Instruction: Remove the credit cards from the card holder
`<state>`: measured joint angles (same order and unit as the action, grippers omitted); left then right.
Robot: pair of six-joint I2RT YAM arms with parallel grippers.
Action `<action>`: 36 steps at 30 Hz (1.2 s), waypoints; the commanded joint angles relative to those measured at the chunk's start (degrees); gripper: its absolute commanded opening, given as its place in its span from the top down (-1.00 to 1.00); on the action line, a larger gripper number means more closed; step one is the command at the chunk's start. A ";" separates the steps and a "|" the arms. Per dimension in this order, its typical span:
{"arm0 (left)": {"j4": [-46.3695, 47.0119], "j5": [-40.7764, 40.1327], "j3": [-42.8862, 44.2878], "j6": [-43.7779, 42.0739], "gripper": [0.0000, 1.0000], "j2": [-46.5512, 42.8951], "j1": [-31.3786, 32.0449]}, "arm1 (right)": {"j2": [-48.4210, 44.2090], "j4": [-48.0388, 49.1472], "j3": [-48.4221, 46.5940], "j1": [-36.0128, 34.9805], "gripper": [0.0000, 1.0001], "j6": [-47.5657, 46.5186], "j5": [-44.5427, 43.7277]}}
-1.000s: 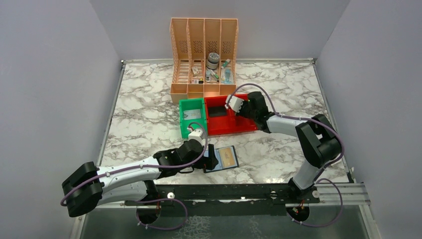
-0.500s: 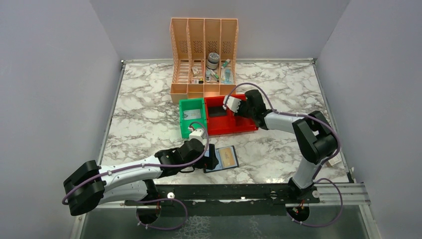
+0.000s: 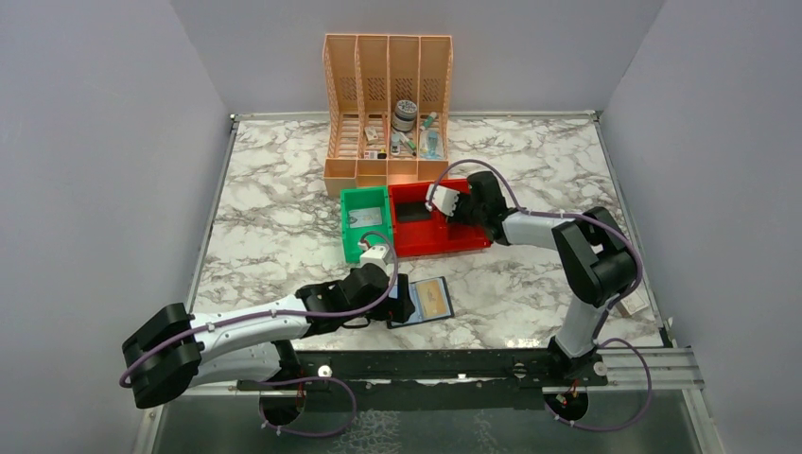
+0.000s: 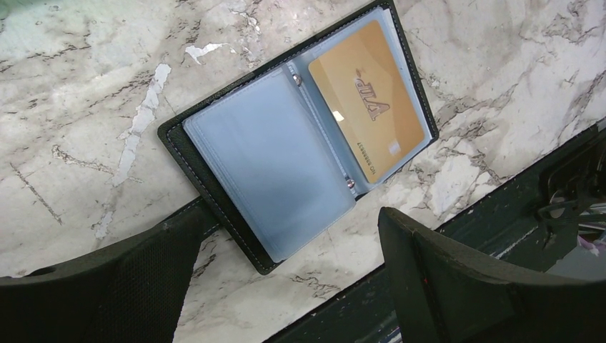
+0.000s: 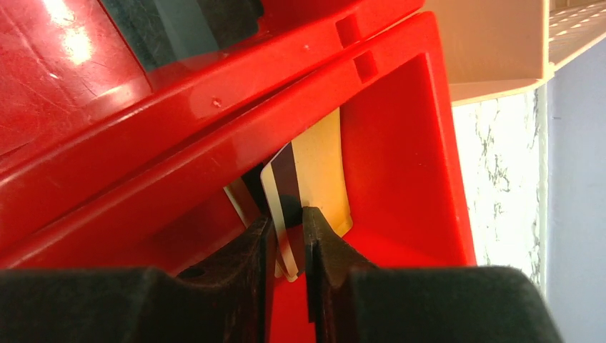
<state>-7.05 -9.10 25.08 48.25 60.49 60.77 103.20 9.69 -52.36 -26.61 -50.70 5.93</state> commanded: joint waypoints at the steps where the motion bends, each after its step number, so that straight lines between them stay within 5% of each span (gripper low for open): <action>1: -0.25 -1.10 1.92 -0.09 -0.90 0.56 0.11 | 1.70 0.19 -0.95 0.26 0.61 -0.14 1.56; 9: -0.34 -1.61 1.73 -0.09 -0.90 -0.18 0.13 | 0.97 1.38 -0.59 0.33 0.51 -0.26 0.59; 12: -0.34 -1.55 1.80 -0.09 -0.90 0.01 0.13 | 1.01 0.58 -0.87 0.34 0.31 -0.41 0.85; 36: 1.25 0.02 1.00 0.35 -0.91 -1.82 0.13 | -3.46 -3.84 0.06 0.33 0.20 1.25 3.71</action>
<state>-7.07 -9.10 25.50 48.29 60.05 60.77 102.65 7.51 -52.36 -26.50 -50.30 7.14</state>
